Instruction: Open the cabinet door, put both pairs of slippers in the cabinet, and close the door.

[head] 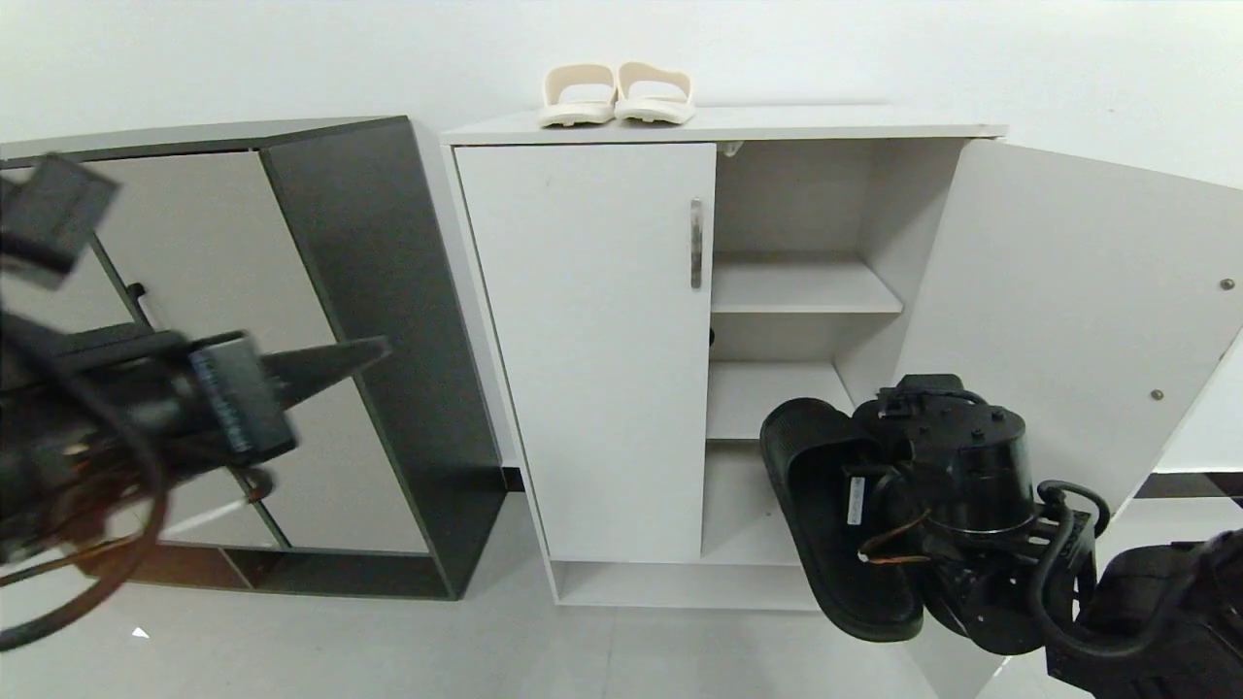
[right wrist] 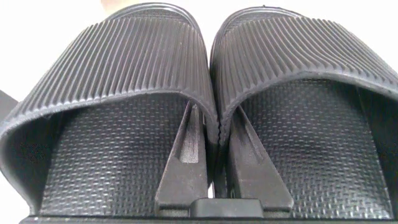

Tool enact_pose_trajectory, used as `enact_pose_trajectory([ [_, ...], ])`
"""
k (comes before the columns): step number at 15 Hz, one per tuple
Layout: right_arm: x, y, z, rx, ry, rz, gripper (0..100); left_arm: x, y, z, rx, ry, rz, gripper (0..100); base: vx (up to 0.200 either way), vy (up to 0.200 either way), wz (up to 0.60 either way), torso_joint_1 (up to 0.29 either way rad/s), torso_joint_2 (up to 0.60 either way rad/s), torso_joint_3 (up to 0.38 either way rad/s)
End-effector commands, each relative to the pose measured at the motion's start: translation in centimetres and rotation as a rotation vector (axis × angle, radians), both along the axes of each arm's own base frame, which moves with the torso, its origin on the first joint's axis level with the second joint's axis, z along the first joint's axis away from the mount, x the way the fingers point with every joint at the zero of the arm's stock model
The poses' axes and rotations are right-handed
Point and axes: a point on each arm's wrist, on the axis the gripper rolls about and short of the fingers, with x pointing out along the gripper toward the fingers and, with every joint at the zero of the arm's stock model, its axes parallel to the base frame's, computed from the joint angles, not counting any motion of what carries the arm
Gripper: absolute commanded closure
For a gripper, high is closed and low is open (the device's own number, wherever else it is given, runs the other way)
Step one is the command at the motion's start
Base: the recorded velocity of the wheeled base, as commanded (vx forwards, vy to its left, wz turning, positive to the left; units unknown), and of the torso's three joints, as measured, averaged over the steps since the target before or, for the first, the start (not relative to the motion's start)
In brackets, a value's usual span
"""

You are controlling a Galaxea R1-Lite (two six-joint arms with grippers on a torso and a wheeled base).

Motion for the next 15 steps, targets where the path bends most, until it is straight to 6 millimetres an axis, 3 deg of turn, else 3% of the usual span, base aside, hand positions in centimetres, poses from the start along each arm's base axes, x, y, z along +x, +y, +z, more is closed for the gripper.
enact_pose_trajectory([
  [1, 0.6, -0.1, -0.5, -0.014, 0.003, -0.014, 100, -12.0, 6.2, -3.4, 0.008, -0.058, 0.337, 100, 0.0, 0.0, 0.0, 0.0, 0.0, 0.0],
  [3, 0.3, -0.3, -0.2, -0.024, -0.012, -0.007, 100, -14.7, 7.2, -6.5, 0.019, -0.083, 0.539, 100, 0.0, 0.0, 0.0, 0.0, 0.0, 0.0],
  [6, -0.2, -0.6, 0.0, -0.028, -0.032, 0.004, 100, -15.7, 7.4, -12.7, 0.077, -0.032, 0.641, 100, 0.0, 0.0, 0.0, 0.0, 0.0, 0.0],
  [10, -0.7, -0.1, -0.3, -0.035, -0.03, 0.027, 100, -16.4, 6.9, -17.4, 0.255, -0.02, 0.83, 100, 0.0, 0.0, 0.0, 0.0, 0.0, 0.0],
  [11, -0.8, -0.1, -0.4, -0.037, -0.027, 0.032, 100, -15.9, 6.9, -18.3, 0.25, -0.047, 0.8, 100, 0.0, 0.0, 0.0, 0.0, 0.0, 0.0],
  [13, -1.0, 0.1, -0.5, -0.039, -0.021, 0.042, 100, -16.1, 6.5, -18.8, 0.206, -0.184, 0.496, 100, 0.0, 0.0, 0.0, 0.0, 0.0, 0.0],
  [15, -1.1, 0.4, -0.9, -0.045, -0.017, 0.053, 100, -16.0, 6.4, -18.8, 0.228, -0.189, 0.436, 100, 0.0, 0.0, 0.0, 0.0, 0.0, 0.0],
])
